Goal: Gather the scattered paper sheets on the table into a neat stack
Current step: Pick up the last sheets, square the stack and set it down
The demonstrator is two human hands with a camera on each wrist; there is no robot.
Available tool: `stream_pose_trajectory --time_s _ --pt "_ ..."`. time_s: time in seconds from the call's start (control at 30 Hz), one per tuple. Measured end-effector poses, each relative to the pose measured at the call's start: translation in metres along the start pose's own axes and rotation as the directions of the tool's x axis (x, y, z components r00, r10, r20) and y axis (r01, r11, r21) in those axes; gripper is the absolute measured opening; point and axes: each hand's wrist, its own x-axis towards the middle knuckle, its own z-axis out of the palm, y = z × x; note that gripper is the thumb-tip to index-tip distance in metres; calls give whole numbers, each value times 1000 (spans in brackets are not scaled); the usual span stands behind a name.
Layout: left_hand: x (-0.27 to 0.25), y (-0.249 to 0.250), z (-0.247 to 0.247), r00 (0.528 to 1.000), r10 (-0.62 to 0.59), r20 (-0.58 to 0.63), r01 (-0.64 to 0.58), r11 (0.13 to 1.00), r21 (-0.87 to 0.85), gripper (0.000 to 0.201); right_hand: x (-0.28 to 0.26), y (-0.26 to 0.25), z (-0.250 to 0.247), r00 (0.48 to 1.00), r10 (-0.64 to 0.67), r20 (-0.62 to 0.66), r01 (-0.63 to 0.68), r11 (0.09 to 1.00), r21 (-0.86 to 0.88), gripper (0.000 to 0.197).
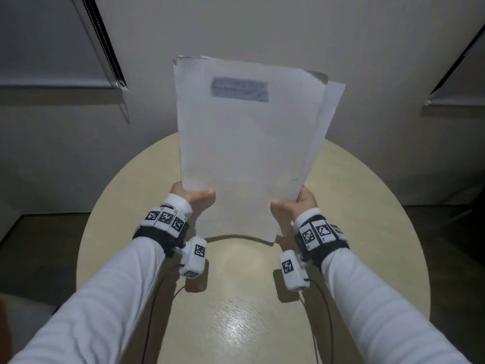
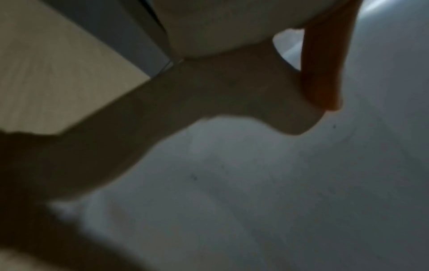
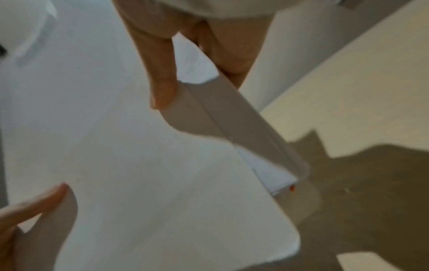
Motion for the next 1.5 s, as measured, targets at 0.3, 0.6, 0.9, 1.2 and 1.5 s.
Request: stream_pose_trajectory --time_s 0.3,0.6,0.9,1.2,1.5 --pt "-3 -10 2 1000 -24 -5 25 969 246 66 13 4 10 997 5 -77 -9 998 -58 75" --pt "-1 -22 -2 998 -58 15 54 973 224 49 11 12 6 991 104 -79 -118 975 -187 66" --pt "-7 -38 -5 993 -112 41 99 965 241 44 11 38 7 985 171 -29 -173 969 -178 42" --pt "6 -42 -28 988 -45 150 38 998 48 44 10 31 6 988 71 140 -60 995 -81 38" --pt "26 -24 -52 998 -14 55 2 979 203 49 24 27 27 924 225 310 -214 974 -70 56"
